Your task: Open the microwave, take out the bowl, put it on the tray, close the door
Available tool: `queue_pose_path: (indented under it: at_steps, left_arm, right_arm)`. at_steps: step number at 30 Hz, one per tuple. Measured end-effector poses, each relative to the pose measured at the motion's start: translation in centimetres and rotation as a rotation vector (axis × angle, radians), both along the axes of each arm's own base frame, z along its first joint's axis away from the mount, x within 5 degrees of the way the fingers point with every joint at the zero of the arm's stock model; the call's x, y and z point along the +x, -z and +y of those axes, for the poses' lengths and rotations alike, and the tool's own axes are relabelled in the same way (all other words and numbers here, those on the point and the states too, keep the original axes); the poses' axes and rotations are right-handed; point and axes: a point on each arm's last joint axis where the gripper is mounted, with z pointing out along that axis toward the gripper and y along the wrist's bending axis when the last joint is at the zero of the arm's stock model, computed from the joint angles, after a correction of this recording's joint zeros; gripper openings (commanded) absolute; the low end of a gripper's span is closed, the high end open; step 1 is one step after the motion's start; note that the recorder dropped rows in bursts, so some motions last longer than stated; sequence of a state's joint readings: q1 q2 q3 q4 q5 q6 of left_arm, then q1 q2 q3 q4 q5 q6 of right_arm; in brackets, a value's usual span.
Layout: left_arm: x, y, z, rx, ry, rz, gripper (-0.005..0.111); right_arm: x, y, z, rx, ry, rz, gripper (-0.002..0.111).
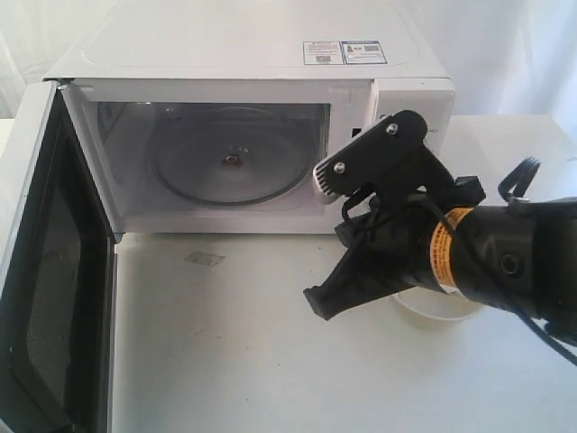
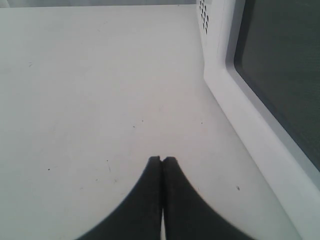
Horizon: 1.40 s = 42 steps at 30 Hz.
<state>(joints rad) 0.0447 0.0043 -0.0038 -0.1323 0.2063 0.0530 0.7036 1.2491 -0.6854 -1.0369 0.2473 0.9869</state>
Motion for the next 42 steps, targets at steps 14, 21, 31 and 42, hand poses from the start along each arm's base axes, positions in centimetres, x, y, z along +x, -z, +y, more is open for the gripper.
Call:
queue_pose_path:
  at_steps: [14, 21, 31, 42]
  left_arm:
    - [0.0, 0.0, 0.0, 0.0, 0.0, 0.0, 0.0]
    - [0.0, 0.0, 0.1, 0.094, 0.022, -0.001, 0.0]
    - [0.0, 0.0, 0.1, 0.134, 0.032, -0.001, 0.0]
    - [0.5, -3.5, 0.7, 0.105, -0.068, -0.391, 0.0]
  right_arm:
    - [-4.1, -6.9, -2.8, 0.232, -0.051, -0.232, 0.0]
    - [-4.4, -6.3, -2.7, 0.236, -0.075, -0.223, 0.0]
    - [-4.5, -5.5, -2.8, 0.221, -0.075, -0.204, 0.0]
    - [-4.8, -5.9, -2.2, 0.261, -0.151, -0.227, 0.0]
